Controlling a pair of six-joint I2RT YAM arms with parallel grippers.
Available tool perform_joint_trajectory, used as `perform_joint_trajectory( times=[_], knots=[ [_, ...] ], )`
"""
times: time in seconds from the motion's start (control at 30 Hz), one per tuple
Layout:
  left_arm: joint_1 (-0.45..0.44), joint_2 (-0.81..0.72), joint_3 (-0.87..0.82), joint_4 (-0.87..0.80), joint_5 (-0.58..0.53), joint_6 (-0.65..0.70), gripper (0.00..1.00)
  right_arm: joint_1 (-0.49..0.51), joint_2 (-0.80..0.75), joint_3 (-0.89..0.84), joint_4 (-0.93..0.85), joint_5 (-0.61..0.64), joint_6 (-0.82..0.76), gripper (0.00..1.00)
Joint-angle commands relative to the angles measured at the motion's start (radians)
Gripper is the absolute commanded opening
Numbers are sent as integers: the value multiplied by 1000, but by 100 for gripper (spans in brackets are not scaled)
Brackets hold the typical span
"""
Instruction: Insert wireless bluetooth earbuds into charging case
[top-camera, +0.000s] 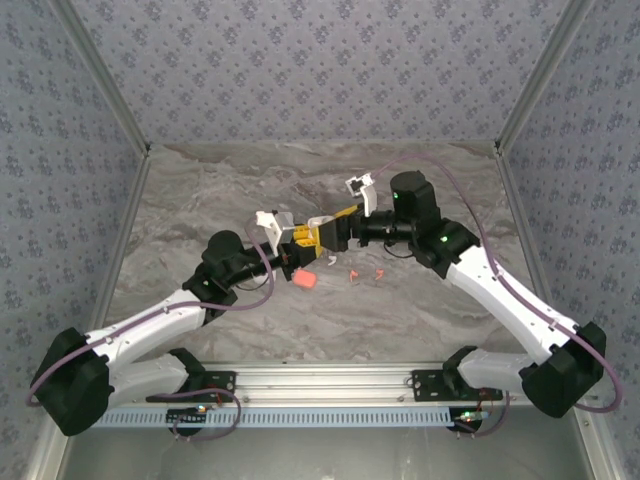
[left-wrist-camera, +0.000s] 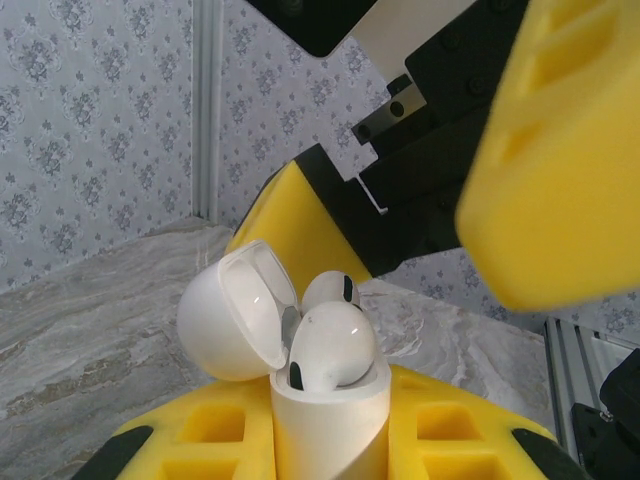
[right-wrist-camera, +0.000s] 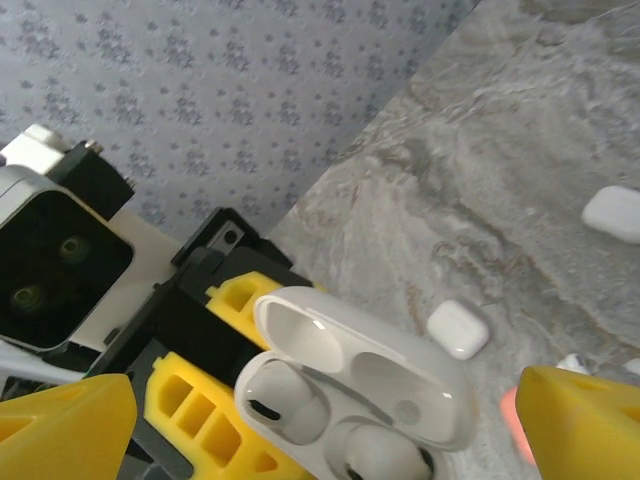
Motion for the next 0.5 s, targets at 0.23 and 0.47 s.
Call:
perform_joint_trajectory(
  times=[0.23,0.47],
  knots=[
    [-9,-2,30,26,13,2,0,15,-80,10,42,-79,-55,100],
    [-9,-2,24,25,0,2,0,20,-118,-20,8,-30,-66,99]
  ],
)
